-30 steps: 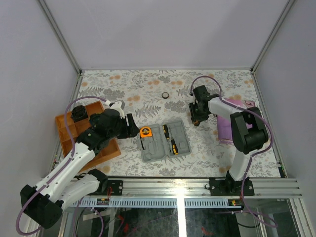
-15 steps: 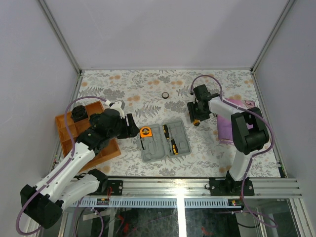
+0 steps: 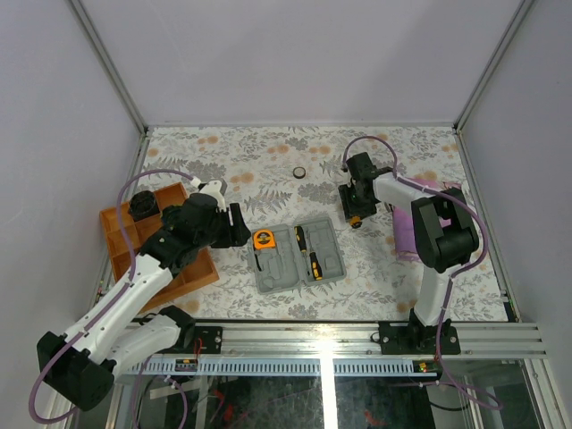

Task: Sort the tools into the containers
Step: Pick up the engineering item from the center of the board.

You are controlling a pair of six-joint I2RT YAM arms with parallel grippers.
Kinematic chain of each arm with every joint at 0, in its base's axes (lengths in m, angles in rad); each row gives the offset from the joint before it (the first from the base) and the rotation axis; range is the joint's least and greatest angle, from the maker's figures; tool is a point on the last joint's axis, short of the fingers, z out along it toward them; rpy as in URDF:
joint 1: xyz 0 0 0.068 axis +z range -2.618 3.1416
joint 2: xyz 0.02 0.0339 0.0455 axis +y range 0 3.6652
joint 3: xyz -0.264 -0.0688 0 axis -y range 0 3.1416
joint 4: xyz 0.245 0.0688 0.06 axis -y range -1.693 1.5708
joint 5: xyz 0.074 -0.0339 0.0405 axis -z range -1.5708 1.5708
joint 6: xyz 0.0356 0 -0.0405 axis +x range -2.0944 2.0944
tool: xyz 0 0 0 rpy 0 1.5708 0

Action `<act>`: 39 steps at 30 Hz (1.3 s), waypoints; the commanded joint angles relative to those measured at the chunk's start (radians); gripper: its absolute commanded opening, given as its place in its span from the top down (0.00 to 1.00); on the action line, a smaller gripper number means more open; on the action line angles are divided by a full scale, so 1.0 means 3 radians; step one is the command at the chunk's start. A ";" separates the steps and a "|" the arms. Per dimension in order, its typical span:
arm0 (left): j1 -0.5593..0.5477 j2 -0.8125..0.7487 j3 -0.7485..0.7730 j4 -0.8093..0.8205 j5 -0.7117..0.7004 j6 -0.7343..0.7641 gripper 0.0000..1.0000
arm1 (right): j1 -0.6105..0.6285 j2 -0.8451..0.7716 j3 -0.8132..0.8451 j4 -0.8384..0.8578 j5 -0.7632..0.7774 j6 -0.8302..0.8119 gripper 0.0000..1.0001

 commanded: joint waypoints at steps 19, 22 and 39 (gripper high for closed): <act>-0.0016 -0.0053 -0.0022 0.0058 -0.0076 0.0054 0.37 | 0.0048 -0.0656 -0.0266 0.0026 -0.0135 0.0223 0.63; -0.0019 -0.0042 -0.0011 0.0080 -0.0057 0.0020 0.37 | 0.0047 -0.0776 -0.0326 0.0031 -0.0108 0.0247 0.63; -0.0016 -0.0193 -0.0377 0.0778 0.0357 -0.0637 0.35 | 0.0589 -0.1893 -0.1097 0.0467 -0.0352 0.0493 0.65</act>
